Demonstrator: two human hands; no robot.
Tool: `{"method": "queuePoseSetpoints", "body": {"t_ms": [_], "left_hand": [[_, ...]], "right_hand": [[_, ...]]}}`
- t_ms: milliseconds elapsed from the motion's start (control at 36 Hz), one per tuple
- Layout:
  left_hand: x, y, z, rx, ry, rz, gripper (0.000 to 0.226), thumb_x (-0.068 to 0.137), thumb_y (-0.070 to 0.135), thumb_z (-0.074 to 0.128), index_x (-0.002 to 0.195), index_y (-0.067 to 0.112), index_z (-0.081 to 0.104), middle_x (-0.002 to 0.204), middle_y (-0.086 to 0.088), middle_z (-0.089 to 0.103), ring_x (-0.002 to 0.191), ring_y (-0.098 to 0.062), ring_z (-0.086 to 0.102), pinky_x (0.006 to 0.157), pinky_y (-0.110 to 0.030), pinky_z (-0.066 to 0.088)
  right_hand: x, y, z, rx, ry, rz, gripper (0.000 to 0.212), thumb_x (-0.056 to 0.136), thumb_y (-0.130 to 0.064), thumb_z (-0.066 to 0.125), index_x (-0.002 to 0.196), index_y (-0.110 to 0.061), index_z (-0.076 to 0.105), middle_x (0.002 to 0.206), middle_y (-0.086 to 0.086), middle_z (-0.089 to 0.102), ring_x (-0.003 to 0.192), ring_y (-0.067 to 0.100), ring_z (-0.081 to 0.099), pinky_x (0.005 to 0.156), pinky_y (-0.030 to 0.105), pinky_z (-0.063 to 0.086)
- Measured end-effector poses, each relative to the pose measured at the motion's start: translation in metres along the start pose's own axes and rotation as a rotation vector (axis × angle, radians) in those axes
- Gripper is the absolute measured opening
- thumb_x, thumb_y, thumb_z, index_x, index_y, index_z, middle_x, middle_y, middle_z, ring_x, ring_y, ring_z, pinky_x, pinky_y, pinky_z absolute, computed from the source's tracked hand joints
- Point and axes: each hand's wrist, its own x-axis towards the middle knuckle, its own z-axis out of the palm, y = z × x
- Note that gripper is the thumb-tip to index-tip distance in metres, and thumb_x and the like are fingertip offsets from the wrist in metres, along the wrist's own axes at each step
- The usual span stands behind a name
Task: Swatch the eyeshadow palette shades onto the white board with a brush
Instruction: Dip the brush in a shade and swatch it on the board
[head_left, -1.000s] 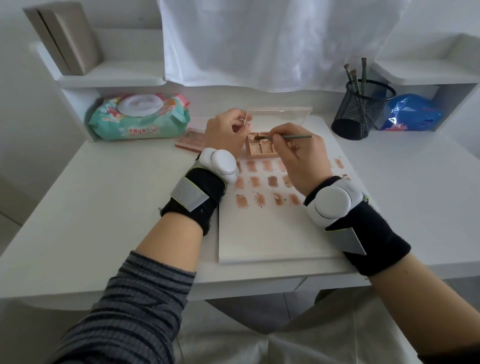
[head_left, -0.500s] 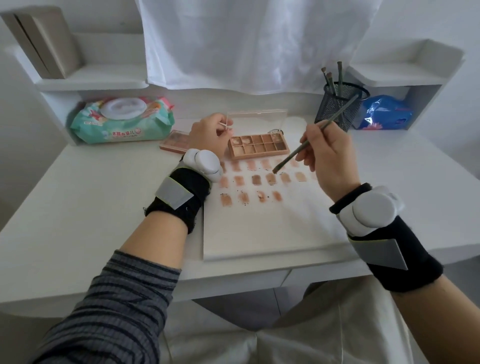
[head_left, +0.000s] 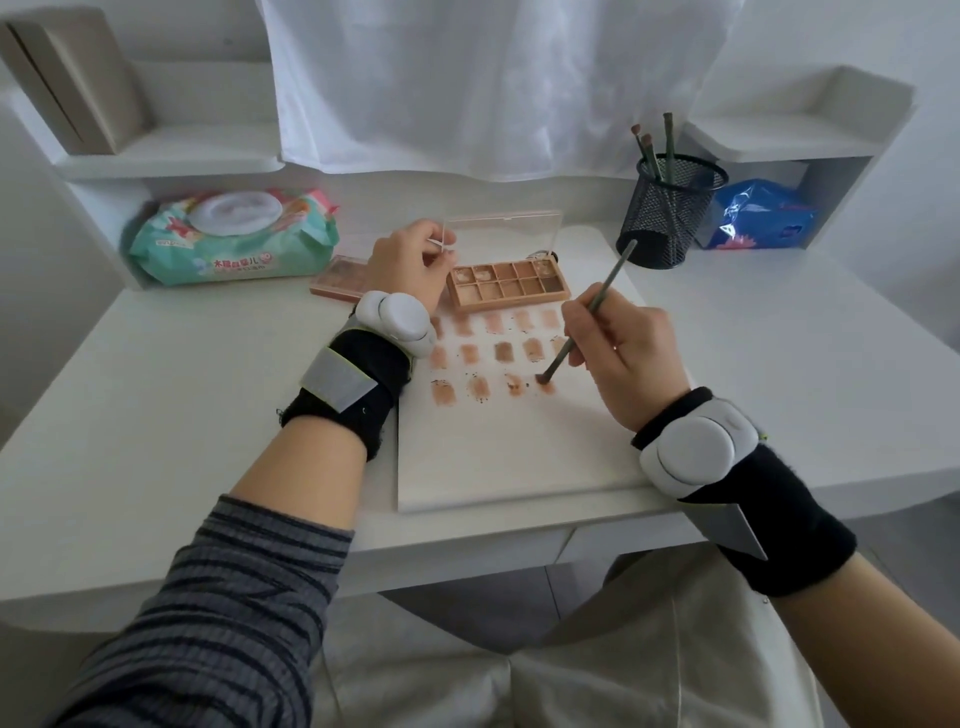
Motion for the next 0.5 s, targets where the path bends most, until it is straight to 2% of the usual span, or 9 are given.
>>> {"method": "queuePoseSetpoints", "body": {"t_ms": [83,250,389,500], "left_hand": [[-0.0004,0.0002,0.0005,0.002,0.005,-0.003,0.014,0.086,0.013,0.062,0.099,0.009,0.066,0.097,-0.006,0.071,0.089,-0.019,0.066,0.079,-0.031,0.052],[-0.0007,0.0014,-0.0009,0.0,-0.001,-0.006,0.014,0.087,0.013,0.061,0.099,0.01,0.066,0.098,-0.006,0.071,0.089,-0.019,0.066,0.079,-0.031,0.052],[-0.0007,0.0014,-0.0009,0.006,0.004,0.001,0.014,0.086,0.013,0.061,0.099,0.009,0.067,0.098,-0.006,0.071,0.089,-0.02,0.066,0.079,-0.031,0.051],[-0.0004,0.0006,-0.0004,0.001,0.004,0.003,0.014,0.086,0.012,0.061,0.099,0.009,0.067,0.097,-0.005,0.071,0.089,-0.021,0.066,0.079,-0.031,0.051]], "right_hand": [[-0.0008,0.0014,0.0001,-0.044,-0.012,-0.026,0.044,0.09,-0.038,0.04,0.071,-0.001,0.052,0.049,0.012,0.053,0.045,0.03,0.051,0.048,0.045,0.043],[-0.0009,-0.0008,-0.0013,-0.042,-0.001,-0.038,0.047,0.091,-0.035,0.041,0.066,0.004,0.05,0.044,0.011,0.048,0.04,0.024,0.045,0.046,0.042,0.039],[-0.0022,-0.0006,-0.0013,0.047,0.105,0.009,0.03,0.092,-0.019,0.047,0.067,-0.004,0.05,0.045,-0.001,0.05,0.042,0.016,0.049,0.046,0.026,0.041],[0.0,0.002,-0.0012,0.138,0.185,0.063,0.028,0.093,-0.019,0.049,0.068,-0.008,0.052,0.045,-0.009,0.051,0.042,0.006,0.049,0.05,0.015,0.039]]}}
